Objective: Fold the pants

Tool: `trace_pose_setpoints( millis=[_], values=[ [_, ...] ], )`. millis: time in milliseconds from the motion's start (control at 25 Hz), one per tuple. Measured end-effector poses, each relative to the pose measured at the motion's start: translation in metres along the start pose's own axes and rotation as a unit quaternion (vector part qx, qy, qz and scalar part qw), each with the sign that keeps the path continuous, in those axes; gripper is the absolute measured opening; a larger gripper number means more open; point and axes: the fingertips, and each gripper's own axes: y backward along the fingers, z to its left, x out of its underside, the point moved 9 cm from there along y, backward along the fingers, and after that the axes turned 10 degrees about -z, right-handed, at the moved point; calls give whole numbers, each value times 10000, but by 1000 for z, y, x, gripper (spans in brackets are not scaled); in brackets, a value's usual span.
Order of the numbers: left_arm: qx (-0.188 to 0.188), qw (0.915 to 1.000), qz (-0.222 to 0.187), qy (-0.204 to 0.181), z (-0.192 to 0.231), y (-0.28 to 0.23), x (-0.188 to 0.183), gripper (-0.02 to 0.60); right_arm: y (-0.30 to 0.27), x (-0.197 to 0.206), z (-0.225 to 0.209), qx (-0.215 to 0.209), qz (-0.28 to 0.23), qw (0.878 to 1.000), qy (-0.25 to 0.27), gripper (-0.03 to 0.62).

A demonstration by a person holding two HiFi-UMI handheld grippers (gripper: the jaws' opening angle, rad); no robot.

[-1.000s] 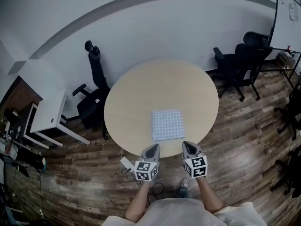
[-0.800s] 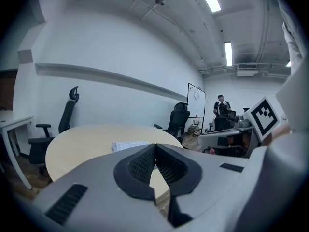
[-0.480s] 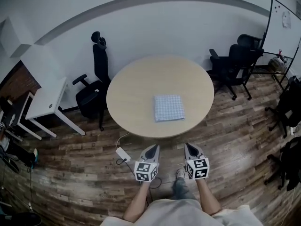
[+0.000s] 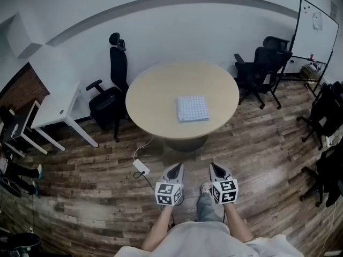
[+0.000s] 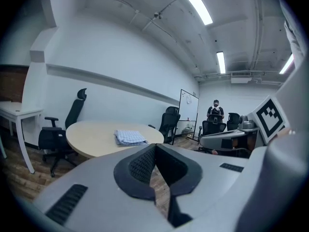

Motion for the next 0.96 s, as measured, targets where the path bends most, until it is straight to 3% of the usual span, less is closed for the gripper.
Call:
trace_pose_setpoints(
  millis=[480, 960],
  values=[
    [61, 10000, -33, 2, -29, 50, 4, 31, 51, 0, 31, -31, 55, 9997, 255, 26],
    [46, 10000, -44, 39, -48, 63, 10, 31, 74, -1, 31, -27, 67, 9992, 399, 26]
  ],
)
